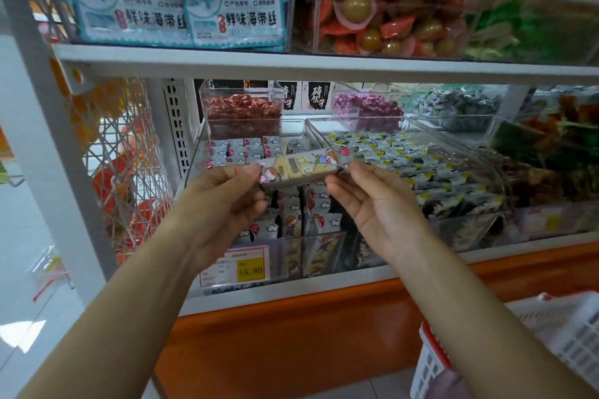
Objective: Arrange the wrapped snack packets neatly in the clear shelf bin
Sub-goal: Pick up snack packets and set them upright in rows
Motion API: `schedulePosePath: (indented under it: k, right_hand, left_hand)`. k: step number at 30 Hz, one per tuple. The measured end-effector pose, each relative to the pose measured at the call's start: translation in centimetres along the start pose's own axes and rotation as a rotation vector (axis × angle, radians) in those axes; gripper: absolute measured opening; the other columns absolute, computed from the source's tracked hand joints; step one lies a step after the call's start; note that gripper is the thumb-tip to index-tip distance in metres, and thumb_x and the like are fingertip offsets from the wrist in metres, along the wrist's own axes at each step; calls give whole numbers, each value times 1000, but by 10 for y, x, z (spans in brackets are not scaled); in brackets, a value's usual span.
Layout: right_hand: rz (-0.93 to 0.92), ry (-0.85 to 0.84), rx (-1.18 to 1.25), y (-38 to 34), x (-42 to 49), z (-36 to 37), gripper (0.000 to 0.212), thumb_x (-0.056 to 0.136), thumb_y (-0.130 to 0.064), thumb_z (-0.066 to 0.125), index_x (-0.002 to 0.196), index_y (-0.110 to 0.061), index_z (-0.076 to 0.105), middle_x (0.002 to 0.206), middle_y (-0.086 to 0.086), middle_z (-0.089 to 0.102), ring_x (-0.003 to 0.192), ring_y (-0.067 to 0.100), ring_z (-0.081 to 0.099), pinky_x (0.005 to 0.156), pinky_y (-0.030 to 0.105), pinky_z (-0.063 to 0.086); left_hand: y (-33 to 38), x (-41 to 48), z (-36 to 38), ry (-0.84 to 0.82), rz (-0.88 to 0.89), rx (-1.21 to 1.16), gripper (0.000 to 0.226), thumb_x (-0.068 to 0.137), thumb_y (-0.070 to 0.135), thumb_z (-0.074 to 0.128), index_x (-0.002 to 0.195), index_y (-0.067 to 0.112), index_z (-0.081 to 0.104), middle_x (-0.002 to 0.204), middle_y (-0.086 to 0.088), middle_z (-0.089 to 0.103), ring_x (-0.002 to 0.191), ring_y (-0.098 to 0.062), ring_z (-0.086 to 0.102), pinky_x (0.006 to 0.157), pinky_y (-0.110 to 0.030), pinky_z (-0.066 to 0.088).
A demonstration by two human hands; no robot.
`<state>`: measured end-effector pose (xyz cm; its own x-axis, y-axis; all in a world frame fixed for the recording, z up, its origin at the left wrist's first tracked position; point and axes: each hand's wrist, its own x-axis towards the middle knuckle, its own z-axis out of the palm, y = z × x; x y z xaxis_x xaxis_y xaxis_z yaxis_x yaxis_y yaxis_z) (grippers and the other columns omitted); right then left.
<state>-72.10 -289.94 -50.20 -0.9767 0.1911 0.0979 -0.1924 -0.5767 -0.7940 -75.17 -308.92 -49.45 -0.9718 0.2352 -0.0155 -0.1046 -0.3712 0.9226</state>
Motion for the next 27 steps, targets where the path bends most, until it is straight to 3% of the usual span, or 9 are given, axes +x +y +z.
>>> schedulePosePath:
  k: [1,4,6,13,16,19,22,24,27]
  right_hand:
    - [3,19,13,0,1,-1,11,90,-4,53,85,2,61,70,13,71,65,19,71,56,21,56]
    - [5,70,51,-2,2,-3,12,92,-3,51,85,3,59,68,13,71,64,19,71,54,21,56]
    - [4,91,68,-3,2,-3,13,92,-2,50,83,2,59,66,12,71,62,19,70,53,21,55]
    - [-9,122,108,1,4,-2,14,92,2,48,81,2,57,63,12,70,59,19,70,51,20,54]
    - [-109,83,-58,2,4,-5,10,91,5,50,84,2,58,66,9,70,64,20,71,57,20,55]
    - [-233,54,-263,3,4,-7,13,89,10,51,90,-1,58,67,2,69,68,20,71,63,21,56]
    - [-283,52,-385,4,3,-7,17,88,11,52,92,-4,58,75,5,66,69,21,71,65,23,56]
    - [-271,45,-394,4,4,-6,15,88,7,55,93,-5,60,80,8,64,69,21,70,63,25,57]
    - [-224,15,-348,3,4,-6,12,81,-20,67,92,-15,68,87,9,66,73,23,68,59,29,56]
  left_hand:
    - [1,-1,2,-32,-5,-47,4,75,13,62,76,9,61,63,0,60,58,-7,59,55,-16,53]
    - [1,-1,4,-51,-6,-129,29,72,2,60,101,4,60,86,-7,60,62,-8,65,58,-15,53]
    - [1,-1,6,-41,3,-130,33,78,-4,56,109,4,57,91,-9,56,63,-8,66,59,-15,53]
    - [2,-3,9,-26,32,-183,24,81,-9,54,99,6,57,72,-7,64,65,-13,69,58,-18,55]
    - [2,-3,9,-1,16,-173,18,84,-10,51,98,2,53,79,-9,58,64,-13,68,60,-19,55]
    - [4,-4,6,-26,-3,-178,13,81,-6,56,88,5,55,70,-6,61,63,-12,65,61,-21,56]
    - [6,-7,5,-106,31,-31,3,71,7,64,74,6,65,68,-2,63,63,-9,64,63,-20,55]
    - [5,-8,5,-99,79,120,5,77,7,62,73,9,65,77,-4,62,68,-10,65,69,-21,56]
    - [4,-9,5,-37,211,417,16,84,5,61,87,20,66,101,-8,61,82,-15,69,77,-24,56]
